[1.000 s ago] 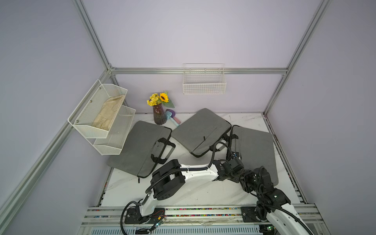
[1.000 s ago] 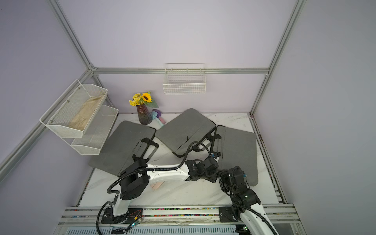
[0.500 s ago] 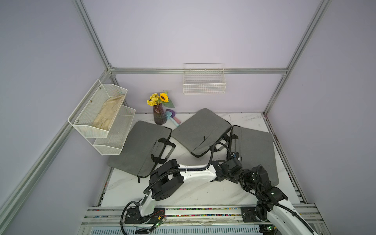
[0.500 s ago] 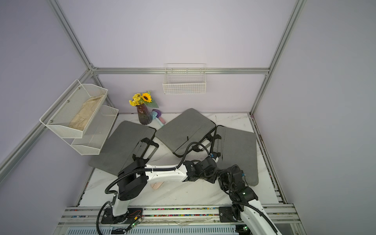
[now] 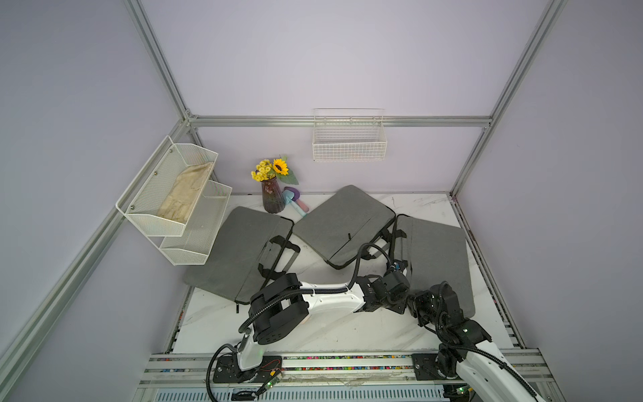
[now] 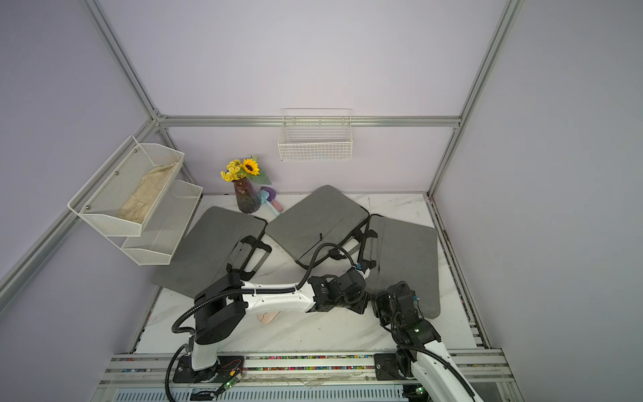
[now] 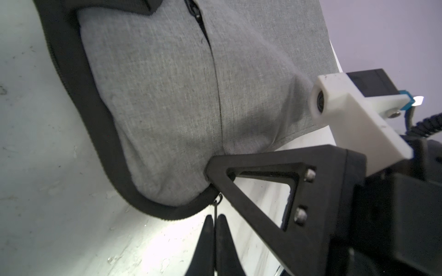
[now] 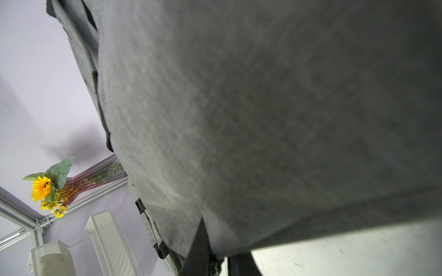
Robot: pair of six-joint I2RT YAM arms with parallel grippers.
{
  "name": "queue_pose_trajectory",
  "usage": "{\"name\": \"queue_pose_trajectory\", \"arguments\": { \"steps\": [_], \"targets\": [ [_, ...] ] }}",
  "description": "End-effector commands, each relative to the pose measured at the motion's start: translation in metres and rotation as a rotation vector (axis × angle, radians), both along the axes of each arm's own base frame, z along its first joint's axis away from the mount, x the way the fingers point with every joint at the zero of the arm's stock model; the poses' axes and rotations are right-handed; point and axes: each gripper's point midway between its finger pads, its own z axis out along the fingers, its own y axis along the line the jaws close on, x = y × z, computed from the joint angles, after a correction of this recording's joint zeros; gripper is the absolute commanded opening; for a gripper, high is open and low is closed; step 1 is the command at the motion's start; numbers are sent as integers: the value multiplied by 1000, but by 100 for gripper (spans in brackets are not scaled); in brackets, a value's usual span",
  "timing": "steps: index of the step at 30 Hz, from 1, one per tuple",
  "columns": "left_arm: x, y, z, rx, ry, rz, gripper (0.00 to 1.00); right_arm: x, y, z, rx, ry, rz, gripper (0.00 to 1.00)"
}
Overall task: Put the mouse into the laptop bag
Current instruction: Zip the zipper on the zippered laptop bag.
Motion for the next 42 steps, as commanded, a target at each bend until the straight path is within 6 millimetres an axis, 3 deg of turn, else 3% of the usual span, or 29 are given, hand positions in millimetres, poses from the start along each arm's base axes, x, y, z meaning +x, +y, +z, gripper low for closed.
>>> {"name": "queue_pose_trajectory", "arguments": {
  "steps": [1, 11, 15, 18, 22, 26, 31, 36, 42],
  "targets": [
    [-5, 3, 47, -112, -26, -5, 0, 6, -10, 5, -1, -12, -84, 0],
    [31, 46, 27, -75, -2, 97, 0, -5, -13, 2, -76, 27, -27, 0],
    [14, 35, 41, -143, -38, 0, 0, -2, -12, 7, -75, -7, -18, 0],
    [-6, 20, 43, -174, -87, -64, 24, 1, -9, 19, -60, -45, -5, 0],
    [-21, 3, 38, -228, -132, -111, 40, 5, -1, 31, -19, -82, 22, 0],
    [-24, -5, 28, -264, -169, -116, 48, 10, 9, 41, 25, -115, 52, 0],
    [-13, 1, 18, -268, -231, -65, 58, 14, 15, 51, 46, -129, 74, 0],
    [-6, 10, 11, -277, -281, -28, 60, 17, 17, 63, 58, -159, 80, 0],
    [-2, 18, 3, -280, -326, -7, 54, 18, 17, 77, 64, -185, 78, 0]
  ]
}}
